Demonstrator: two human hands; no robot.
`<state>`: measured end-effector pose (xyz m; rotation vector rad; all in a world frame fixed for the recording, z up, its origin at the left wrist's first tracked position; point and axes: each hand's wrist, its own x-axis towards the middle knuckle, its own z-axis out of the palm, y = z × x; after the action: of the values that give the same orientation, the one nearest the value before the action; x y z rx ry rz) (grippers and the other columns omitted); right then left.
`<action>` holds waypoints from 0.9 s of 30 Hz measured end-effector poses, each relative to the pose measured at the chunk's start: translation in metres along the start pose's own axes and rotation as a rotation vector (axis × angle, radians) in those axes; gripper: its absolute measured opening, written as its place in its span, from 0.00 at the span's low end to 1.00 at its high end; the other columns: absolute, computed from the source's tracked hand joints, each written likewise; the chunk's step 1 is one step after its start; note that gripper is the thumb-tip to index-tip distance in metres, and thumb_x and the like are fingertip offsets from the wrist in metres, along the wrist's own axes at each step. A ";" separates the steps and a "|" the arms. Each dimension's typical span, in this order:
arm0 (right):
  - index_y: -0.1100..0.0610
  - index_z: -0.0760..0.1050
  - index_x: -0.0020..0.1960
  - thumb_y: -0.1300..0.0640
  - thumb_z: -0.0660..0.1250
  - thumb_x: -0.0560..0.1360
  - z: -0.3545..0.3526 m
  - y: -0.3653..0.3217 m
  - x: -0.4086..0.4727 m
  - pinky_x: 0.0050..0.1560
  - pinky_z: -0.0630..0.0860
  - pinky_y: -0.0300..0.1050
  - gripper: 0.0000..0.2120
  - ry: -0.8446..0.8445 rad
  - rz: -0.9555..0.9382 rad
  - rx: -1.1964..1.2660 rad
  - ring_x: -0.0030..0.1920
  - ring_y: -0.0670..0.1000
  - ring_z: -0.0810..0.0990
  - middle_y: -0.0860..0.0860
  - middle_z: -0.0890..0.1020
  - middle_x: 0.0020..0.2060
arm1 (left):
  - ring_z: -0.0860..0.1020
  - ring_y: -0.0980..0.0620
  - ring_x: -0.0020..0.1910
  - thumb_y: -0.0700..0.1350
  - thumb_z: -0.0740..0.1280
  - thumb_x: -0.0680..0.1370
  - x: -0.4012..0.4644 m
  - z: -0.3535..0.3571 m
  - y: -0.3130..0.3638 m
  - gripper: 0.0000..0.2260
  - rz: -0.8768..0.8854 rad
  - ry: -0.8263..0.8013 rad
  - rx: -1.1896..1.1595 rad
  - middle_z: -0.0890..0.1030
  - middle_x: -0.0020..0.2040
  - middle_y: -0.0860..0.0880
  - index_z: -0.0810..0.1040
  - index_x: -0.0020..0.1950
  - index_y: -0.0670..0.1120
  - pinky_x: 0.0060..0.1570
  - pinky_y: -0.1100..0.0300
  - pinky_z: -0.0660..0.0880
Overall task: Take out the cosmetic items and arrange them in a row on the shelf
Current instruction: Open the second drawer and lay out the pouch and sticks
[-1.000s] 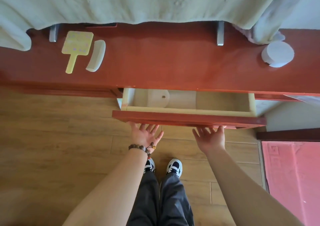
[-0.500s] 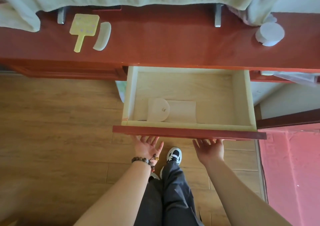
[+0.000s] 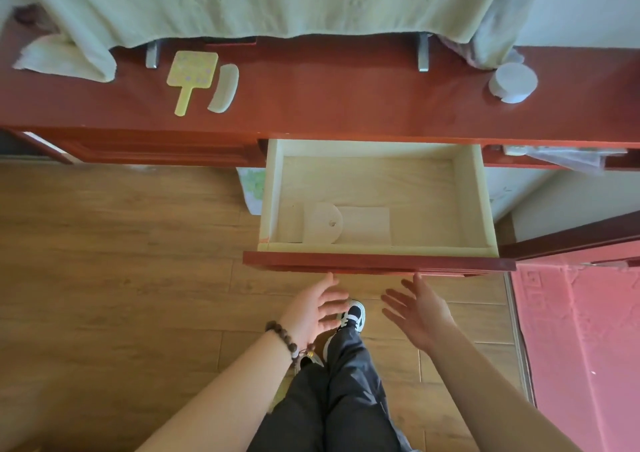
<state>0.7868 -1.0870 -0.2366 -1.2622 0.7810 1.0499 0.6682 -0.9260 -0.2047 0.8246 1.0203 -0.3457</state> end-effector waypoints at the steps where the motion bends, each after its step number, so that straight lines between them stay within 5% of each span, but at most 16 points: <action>1: 0.63 0.68 0.65 0.49 0.56 0.81 0.003 -0.004 -0.017 0.50 0.75 0.54 0.20 -0.074 0.017 -0.101 0.51 0.59 0.79 0.61 0.79 0.53 | 0.80 0.46 0.55 0.52 0.56 0.81 -0.012 0.001 0.005 0.16 0.055 -0.037 0.102 0.81 0.56 0.44 0.74 0.62 0.44 0.57 0.49 0.75; 5: 0.65 0.76 0.53 0.57 0.60 0.80 0.032 -0.045 -0.064 0.46 0.78 0.51 0.12 -0.332 -0.094 -0.477 0.39 0.56 0.82 0.60 0.82 0.41 | 0.81 0.54 0.51 0.48 0.60 0.80 -0.045 0.002 0.040 0.11 0.416 -0.007 0.442 0.83 0.51 0.50 0.76 0.59 0.48 0.55 0.54 0.77; 9: 0.56 0.77 0.51 0.55 0.65 0.77 0.082 -0.097 -0.035 0.46 0.81 0.49 0.06 -0.201 -0.500 -0.932 0.38 0.53 0.82 0.53 0.82 0.39 | 0.77 0.61 0.55 0.49 0.64 0.78 -0.037 -0.006 0.082 0.11 0.666 0.223 0.734 0.80 0.54 0.57 0.75 0.61 0.53 0.57 0.62 0.73; 12: 0.52 0.74 0.59 0.50 0.68 0.74 0.113 -0.117 0.016 0.46 0.76 0.44 0.14 -0.107 -0.694 -1.346 0.48 0.51 0.78 0.50 0.79 0.50 | 0.72 0.58 0.63 0.53 0.63 0.77 -0.005 -0.015 0.098 0.18 0.699 0.394 1.082 0.74 0.62 0.56 0.71 0.67 0.51 0.62 0.59 0.70; 17: 0.49 0.64 0.70 0.44 0.73 0.69 0.133 -0.116 0.069 0.64 0.69 0.56 0.34 -0.179 -0.683 -1.953 0.66 0.58 0.65 0.54 0.66 0.66 | 0.69 0.49 0.66 0.62 0.58 0.77 0.040 -0.018 0.091 0.27 0.573 0.506 1.543 0.72 0.66 0.48 0.68 0.69 0.47 0.65 0.52 0.69; 23: 0.54 0.64 0.68 0.43 0.74 0.66 0.131 -0.114 0.081 0.62 0.69 0.54 0.36 -0.138 -0.675 -2.128 0.63 0.58 0.69 0.55 0.71 0.63 | 0.71 0.48 0.63 0.64 0.49 0.78 0.055 -0.020 0.077 0.27 0.493 0.568 1.665 0.75 0.62 0.48 0.71 0.65 0.47 0.65 0.51 0.67; 27: 0.57 0.67 0.67 0.47 0.74 0.69 0.131 -0.122 0.080 0.55 0.74 0.51 0.31 -0.193 -0.593 -2.006 0.57 0.58 0.74 0.55 0.73 0.59 | 0.74 0.49 0.60 0.63 0.47 0.77 0.057 -0.020 0.077 0.28 0.483 0.570 1.663 0.77 0.59 0.49 0.72 0.64 0.47 0.62 0.52 0.70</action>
<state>0.9178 -0.9416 -0.2436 -2.6178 -1.2386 1.2658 0.7311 -0.8545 -0.2245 2.7294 0.8371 -0.5289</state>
